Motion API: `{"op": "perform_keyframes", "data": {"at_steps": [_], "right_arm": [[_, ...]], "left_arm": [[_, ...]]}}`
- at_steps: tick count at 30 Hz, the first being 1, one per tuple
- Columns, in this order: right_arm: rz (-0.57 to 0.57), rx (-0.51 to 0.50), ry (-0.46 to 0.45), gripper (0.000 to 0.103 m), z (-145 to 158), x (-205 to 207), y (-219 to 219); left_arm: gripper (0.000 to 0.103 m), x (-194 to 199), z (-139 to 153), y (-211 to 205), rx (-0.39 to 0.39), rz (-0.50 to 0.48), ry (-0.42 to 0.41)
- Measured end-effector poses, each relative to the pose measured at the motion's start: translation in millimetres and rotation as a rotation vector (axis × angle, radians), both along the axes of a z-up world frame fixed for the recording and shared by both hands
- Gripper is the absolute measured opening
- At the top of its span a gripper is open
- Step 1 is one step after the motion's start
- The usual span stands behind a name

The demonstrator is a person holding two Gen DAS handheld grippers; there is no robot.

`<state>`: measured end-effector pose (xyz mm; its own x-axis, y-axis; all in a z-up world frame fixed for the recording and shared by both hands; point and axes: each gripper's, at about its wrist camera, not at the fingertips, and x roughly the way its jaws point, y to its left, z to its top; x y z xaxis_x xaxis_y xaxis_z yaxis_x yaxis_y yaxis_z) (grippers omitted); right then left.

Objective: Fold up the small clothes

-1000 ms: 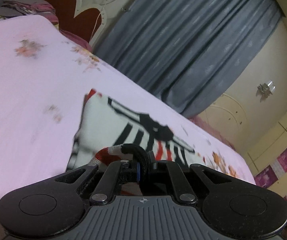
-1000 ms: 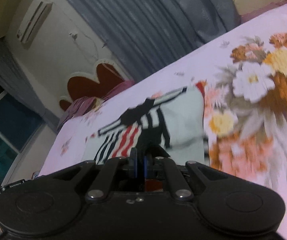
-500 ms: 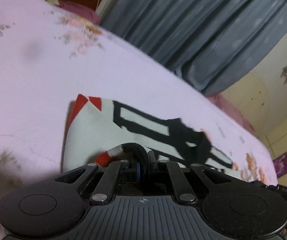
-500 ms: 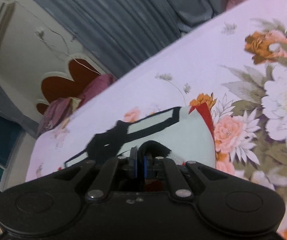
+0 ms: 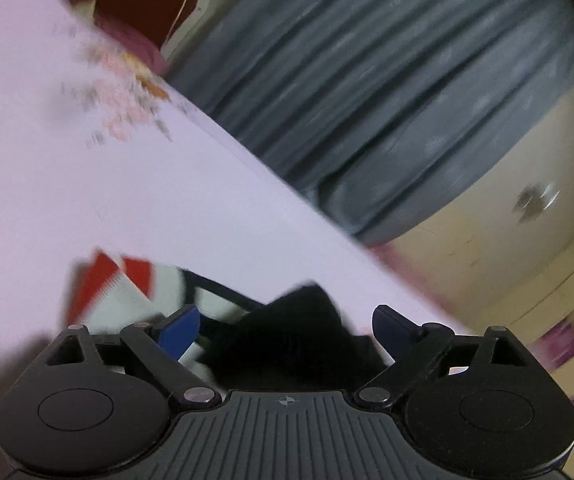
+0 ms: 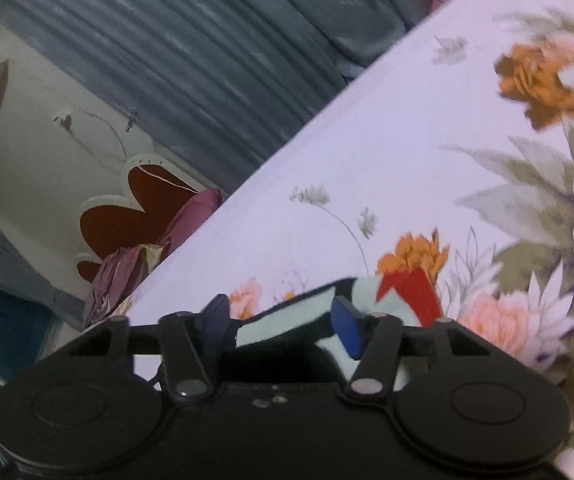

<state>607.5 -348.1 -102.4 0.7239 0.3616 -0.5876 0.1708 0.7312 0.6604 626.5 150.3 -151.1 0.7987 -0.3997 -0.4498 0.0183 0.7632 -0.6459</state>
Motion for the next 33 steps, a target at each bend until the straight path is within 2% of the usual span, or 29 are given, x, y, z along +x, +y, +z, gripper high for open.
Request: {"op": "perform_keyframes", "data": {"at_steps": [2, 4, 5, 7, 9, 11, 12, 13, 14, 15, 16, 18, 20, 23, 24, 27, 29, 30, 31, 32, 33], "right_arm": [[0.013, -0.044, -0.02, 0.047, 6, -5, 2], [-0.008, -0.061, -0.04, 0.047, 10, -13, -1], [-0.002, -0.077, -0.032, 0.047, 10, -14, -1], [0.038, -0.126, -0.012, 0.047, 12, -7, 2], [0.095, -0.174, 0.023, 0.047, 9, 4, 13], [0.163, -0.286, 0.061, 0.044, 6, 11, 33], [0.194, -0.383, 0.095, 0.041, 2, 17, 46], [0.216, -0.476, 0.103, 0.034, 0, 19, 58], [0.232, -0.55, 0.096, 0.018, 0, 19, 68], [0.253, -0.623, 0.088, 0.007, 1, 20, 77], [0.269, -0.685, 0.07, 0.004, 4, 18, 83], [0.241, -0.753, -0.007, 0.004, 17, 10, 86], [0.179, -0.744, -0.033, 0.004, 21, 5, 74], [0.195, -0.754, 0.03, 0.004, 7, 12, 64], [0.215, -0.769, 0.068, 0.005, -3, 15, 65], [0.207, -0.799, 0.077, 0.006, -8, 19, 71], [0.207, -0.815, 0.087, 0.012, -7, 21, 74], [0.203, -0.83, 0.092, 0.02, -6, 19, 79], [0.178, -0.847, 0.082, 0.051, 0, 18, 81], [0.152, -0.851, 0.046, 0.067, 10, 11, 81], [0.132, -0.842, -0.01, 0.068, 19, 4, 84]], "left_arm": [[0.092, 0, 4, -3, 0.087, -0.028, -0.01], [0.084, 3, 6, -6, 0.16, -0.053, 0.0], [0.082, 6, 6, -10, 0.215, -0.07, 0.013], [0.069, 14, 3, -17, 0.292, -0.108, 0.043], [0.062, 22, 0, -30, 0.394, -0.144, 0.087], [0.057, 28, -5, -42, 0.487, -0.159, 0.109], [0.047, 26, -5, -48, 0.528, -0.166, 0.103], [0.024, 25, -5, -54, 0.581, -0.168, 0.091], [0.005, 22, -2, -56, 0.604, -0.164, 0.072], [0.003, 18, 3, -53, 0.584, -0.136, 0.045], [0.003, 11, 7, -48, 0.568, -0.088, 0.012], [0.003, 0, 14, -38, 0.586, 0.006, -0.027], [0.003, -5, 11, -28, 0.576, 0.077, -0.017], [0.003, 7, -6, -32, 0.604, 0.047, 0.062], [0.003, 9, -8, -36, 0.628, 0.045, 0.065], [0.003, 11, -6, -43, 0.688, 0.042, 0.072], [0.004, 10, -4, -44, 0.705, 0.031, 0.069], [0.01, 10, -2, -44, 0.715, 0.028, 0.074], [0.029, 9, 2, -43, 0.724, 0.027, 0.074], [0.042, 8, 7, -46, 0.727, 0.042, 0.066], [0.063, 3, 16, -53, 0.729, 0.074, 0.04]]}}
